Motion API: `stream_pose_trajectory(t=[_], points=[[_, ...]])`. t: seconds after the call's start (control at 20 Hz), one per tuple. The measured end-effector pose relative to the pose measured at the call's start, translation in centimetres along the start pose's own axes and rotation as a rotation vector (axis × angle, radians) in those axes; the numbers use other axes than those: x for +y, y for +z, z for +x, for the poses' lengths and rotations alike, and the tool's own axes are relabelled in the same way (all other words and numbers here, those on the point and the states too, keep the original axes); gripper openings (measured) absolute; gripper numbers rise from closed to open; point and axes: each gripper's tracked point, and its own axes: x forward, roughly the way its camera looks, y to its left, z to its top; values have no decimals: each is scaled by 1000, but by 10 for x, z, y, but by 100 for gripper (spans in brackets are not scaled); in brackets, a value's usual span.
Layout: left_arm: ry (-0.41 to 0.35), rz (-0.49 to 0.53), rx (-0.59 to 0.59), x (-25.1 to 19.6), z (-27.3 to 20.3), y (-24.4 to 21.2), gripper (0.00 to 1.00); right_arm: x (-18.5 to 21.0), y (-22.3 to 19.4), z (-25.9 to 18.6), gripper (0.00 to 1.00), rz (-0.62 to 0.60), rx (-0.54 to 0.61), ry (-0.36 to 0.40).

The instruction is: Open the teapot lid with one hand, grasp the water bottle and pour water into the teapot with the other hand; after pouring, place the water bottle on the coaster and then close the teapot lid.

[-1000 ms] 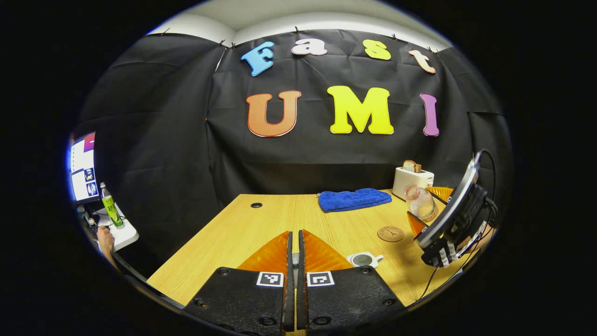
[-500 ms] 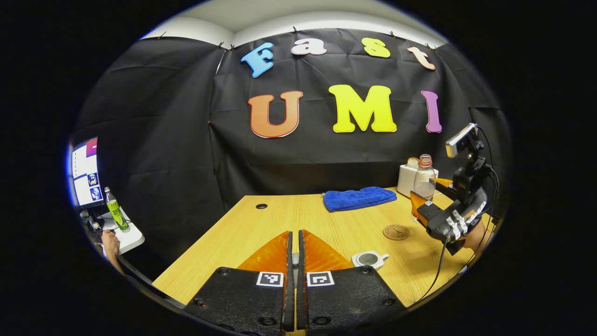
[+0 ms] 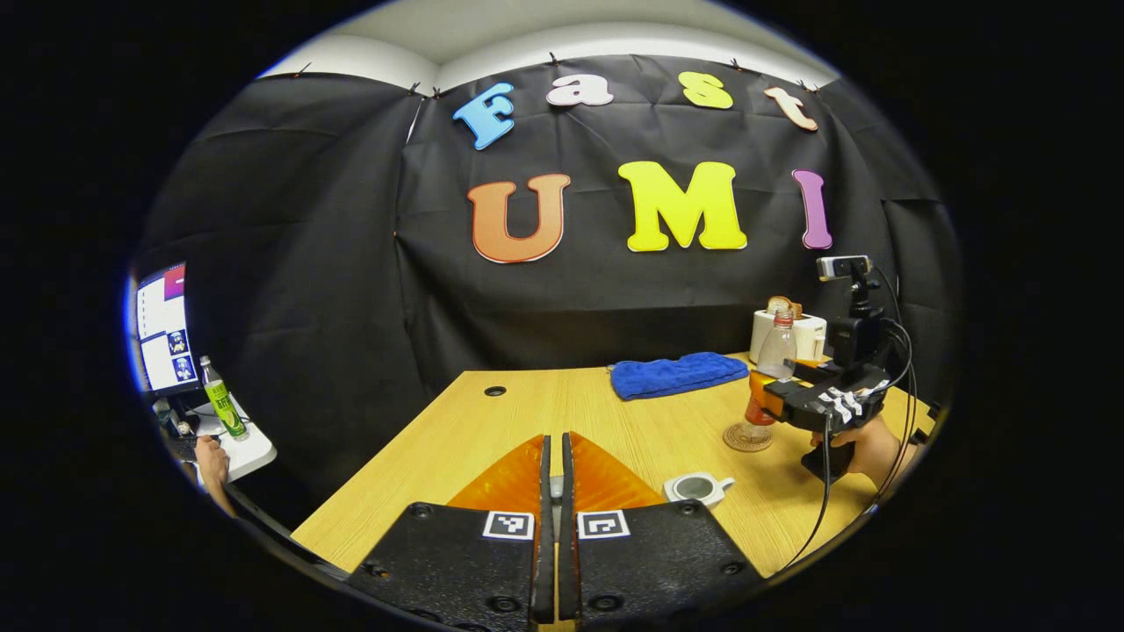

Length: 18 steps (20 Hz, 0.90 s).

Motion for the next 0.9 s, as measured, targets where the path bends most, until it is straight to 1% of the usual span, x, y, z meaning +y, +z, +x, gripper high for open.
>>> stream_pose_trajectory(t=[0.15,0.2,0.35,0.4,0.45,0.5,0.55,0.6,0.7,0.75,0.8,0.85,0.9], points=[[-9,3,3,-4,1,-1,4,7,-7,4,78,-3,25,9],[-13,5,6,-6,1,-3,4,7,-4,5,76,-2,13,9],[-17,8,9,-8,3,-3,5,12,-3,5,76,-8,14,19],[-19,7,9,-9,3,-3,4,13,-3,6,78,-6,17,24],[-21,7,11,-9,4,-4,5,15,-3,5,78,-9,15,24],[-22,8,11,-10,4,-5,4,15,-1,4,83,-9,12,23],[-22,9,12,-11,3,-4,4,16,-1,3,86,-9,12,30],[-22,9,12,-11,3,-3,4,15,0,1,81,-12,11,28],[-25,9,11,-13,4,-3,4,12,6,-4,94,-9,-5,23],[-27,10,7,-15,4,-3,4,9,11,-7,96,-9,-18,14],[-31,11,3,-17,5,-2,4,6,17,-11,96,-11,-34,10],[-40,11,0,-20,6,-1,4,4,22,-16,98,-14,-48,13],[-58,4,12,-25,8,-4,4,3,26,-22,95,-15,-55,18]])
